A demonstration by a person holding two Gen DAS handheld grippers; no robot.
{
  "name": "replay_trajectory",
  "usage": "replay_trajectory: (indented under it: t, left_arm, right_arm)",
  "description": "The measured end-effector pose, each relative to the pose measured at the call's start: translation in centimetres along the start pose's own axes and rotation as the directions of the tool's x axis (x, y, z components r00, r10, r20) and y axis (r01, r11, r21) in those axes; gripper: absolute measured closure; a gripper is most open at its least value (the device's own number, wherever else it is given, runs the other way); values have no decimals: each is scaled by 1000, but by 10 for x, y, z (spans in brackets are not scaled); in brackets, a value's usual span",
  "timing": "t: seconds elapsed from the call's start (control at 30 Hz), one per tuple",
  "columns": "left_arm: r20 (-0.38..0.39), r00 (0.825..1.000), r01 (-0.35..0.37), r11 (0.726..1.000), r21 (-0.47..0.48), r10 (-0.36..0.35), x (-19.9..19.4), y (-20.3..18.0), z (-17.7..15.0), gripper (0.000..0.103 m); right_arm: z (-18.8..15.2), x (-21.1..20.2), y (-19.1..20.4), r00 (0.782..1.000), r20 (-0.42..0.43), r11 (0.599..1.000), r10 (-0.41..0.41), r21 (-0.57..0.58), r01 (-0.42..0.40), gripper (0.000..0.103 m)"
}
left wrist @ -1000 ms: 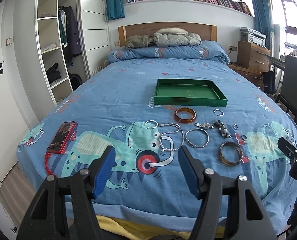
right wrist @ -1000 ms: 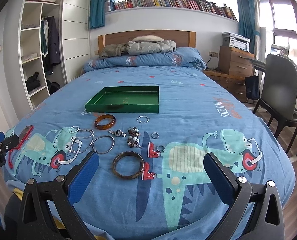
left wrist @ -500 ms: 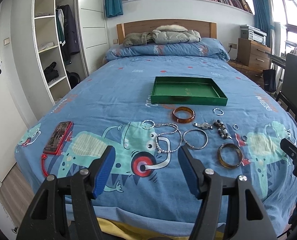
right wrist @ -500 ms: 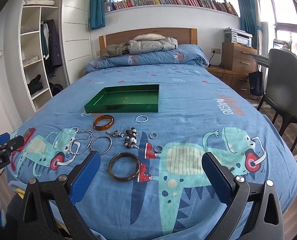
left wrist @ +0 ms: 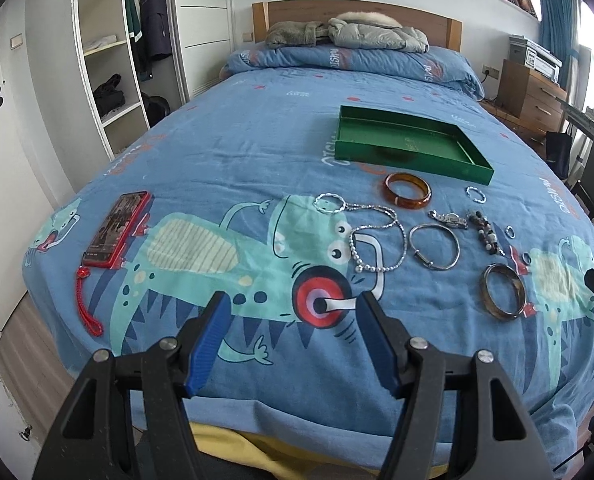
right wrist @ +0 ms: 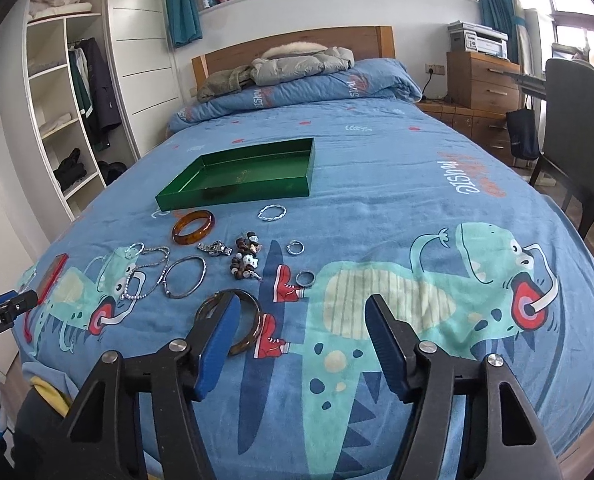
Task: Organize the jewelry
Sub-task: 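Grasp the dark brown bangle with the left tool while the right tool grasps a small silver ring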
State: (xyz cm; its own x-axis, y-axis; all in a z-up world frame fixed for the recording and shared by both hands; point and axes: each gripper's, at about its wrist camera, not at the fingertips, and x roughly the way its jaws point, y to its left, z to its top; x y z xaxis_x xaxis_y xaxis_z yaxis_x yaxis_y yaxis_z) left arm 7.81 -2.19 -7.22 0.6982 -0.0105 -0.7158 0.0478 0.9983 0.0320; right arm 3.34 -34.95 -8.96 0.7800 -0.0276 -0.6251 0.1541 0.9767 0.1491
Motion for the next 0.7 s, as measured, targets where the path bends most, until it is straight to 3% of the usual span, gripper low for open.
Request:
replay_trajectory:
  t: [0.13,0.53,0.7]
  left_arm:
    - [-23,999,40,999,34,-39,9,-13,-2,40]
    - [-104,981,168,984,65,-161,36,-45,-5,41]
    - [-143,956,270,960,76,-257,46,-67,-3,41]
  right_arm:
    - [1,13,1,999,-25,1000,26,-8,-27,52]
    - [0,39,-2,994,-75,996,77,-41,-80,68]
    - [0,49,-6,992,-90,994,85,-54,-90,70]
